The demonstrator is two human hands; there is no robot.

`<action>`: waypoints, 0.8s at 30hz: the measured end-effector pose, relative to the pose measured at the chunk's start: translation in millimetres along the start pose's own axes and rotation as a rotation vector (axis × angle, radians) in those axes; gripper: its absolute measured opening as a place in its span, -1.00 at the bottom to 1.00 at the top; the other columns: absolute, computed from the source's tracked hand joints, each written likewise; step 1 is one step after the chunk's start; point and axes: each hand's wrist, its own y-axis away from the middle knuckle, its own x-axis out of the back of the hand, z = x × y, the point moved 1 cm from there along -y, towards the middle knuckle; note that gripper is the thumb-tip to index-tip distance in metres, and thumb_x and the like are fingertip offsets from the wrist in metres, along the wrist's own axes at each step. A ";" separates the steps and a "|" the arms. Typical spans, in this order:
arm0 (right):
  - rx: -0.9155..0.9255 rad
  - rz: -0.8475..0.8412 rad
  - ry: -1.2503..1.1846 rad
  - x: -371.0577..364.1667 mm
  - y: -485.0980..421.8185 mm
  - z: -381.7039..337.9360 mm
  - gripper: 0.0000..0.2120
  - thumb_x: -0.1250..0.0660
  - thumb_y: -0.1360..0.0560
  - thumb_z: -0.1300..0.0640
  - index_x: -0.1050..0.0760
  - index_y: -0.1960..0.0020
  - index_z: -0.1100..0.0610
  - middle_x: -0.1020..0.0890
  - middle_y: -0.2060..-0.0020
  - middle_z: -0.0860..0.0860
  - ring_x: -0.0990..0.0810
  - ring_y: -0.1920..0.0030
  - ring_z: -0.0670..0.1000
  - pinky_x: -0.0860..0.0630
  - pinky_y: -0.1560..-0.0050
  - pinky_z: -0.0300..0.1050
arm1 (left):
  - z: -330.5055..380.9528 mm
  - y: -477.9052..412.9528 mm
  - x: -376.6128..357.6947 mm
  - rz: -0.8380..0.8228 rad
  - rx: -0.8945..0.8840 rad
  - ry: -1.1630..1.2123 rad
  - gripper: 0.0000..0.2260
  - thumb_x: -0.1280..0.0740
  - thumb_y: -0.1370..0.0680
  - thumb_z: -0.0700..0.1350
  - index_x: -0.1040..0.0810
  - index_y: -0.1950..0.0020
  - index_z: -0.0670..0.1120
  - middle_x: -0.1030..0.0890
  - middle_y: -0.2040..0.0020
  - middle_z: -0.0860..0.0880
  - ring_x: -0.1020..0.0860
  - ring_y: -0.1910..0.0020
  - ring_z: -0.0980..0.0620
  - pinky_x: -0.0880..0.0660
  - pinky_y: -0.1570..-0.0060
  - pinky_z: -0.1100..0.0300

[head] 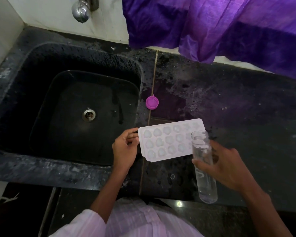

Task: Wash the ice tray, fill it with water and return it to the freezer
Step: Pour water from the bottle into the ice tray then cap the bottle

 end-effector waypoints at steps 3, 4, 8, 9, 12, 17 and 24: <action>0.014 -0.023 -0.008 -9.4 2.8 -11.7 -0.33 -0.40 -0.30 -0.35 -0.45 -0.31 -0.06 -0.71 0.18 -0.14 -0.67 0.26 -0.17 -0.65 0.14 -0.14 | -0.9 -0.5 1.3 0.003 0.004 -0.002 -0.70 -0.37 -0.52 -0.36 -0.67 -0.10 -0.01 -0.72 0.08 0.10 -0.67 0.07 0.19 -0.58 0.02 0.31; 0.016 -0.037 -0.008 -12.7 2.4 -15.2 -0.33 -0.38 -0.28 -0.37 -0.45 -0.29 -0.07 -0.71 0.19 -0.13 -0.67 0.27 -0.17 -0.65 0.15 -0.12 | -1.4 -0.7 1.5 0.003 0.003 -0.003 -0.71 -0.37 -0.52 -0.36 -0.67 -0.11 -0.02 -0.72 0.08 0.09 -0.67 0.08 0.18 -0.59 0.02 0.29; 0.036 -0.094 -0.005 -24.9 -1.2 -30.0 -0.38 -0.43 -0.31 -0.30 -0.46 -0.28 -0.04 -0.69 0.19 -0.15 -0.64 0.27 -0.19 -0.63 0.18 -0.17 | -3.5 -0.3 2.5 0.000 0.011 -0.009 -0.72 -0.37 -0.52 -0.34 -0.67 -0.13 -0.05 -0.72 0.08 0.07 -0.68 0.09 0.17 -0.60 0.01 0.24; 0.038 -0.106 0.003 -27.7 -2.2 -32.6 -0.37 -0.43 -0.32 -0.29 -0.46 -0.29 -0.01 -0.69 0.18 -0.13 -0.64 0.27 -0.17 -0.63 0.17 -0.14 | -3.4 0.2 2.8 -0.002 0.011 -0.007 -0.72 -0.37 -0.52 -0.34 -0.67 -0.14 -0.05 -0.72 0.09 0.07 -0.68 0.10 0.17 -0.60 0.02 0.25; 0.026 -0.153 0.040 -37.2 -5.5 -35.6 -0.28 -0.41 -0.32 -0.33 -0.41 -0.36 0.01 -0.69 0.12 -0.07 -0.65 0.23 -0.09 -0.64 0.15 -0.05 | -2.1 1.6 4.0 -0.013 0.016 -0.001 -0.71 -0.38 -0.52 -0.34 -0.66 -0.16 -0.05 -0.72 0.08 0.08 -0.67 0.11 0.20 -0.57 0.05 0.32; 0.022 -0.204 0.097 -46.7 -10.6 -34.3 -0.21 -0.26 -0.24 -0.47 -0.43 -0.29 0.02 -0.70 0.09 -0.05 -0.65 0.18 -0.05 -0.64 0.13 -0.02 | -1.7 3.0 5.9 -0.027 0.019 0.003 -0.70 -0.37 -0.52 -0.34 -0.65 -0.18 -0.05 -0.72 0.08 0.07 -0.67 0.10 0.21 -0.58 0.06 0.34; 0.009 -0.209 0.135 -52.1 -11.7 -33.5 -0.18 -0.33 -0.30 -0.42 -0.39 -0.39 0.06 -0.69 0.06 -0.04 -0.64 0.13 -0.03 -0.62 0.09 -0.06 | -0.9 3.9 7.1 -0.037 0.026 0.015 -0.70 -0.38 -0.52 -0.34 -0.65 -0.17 -0.05 -0.72 0.07 0.07 -0.67 0.09 0.22 -0.55 0.08 0.39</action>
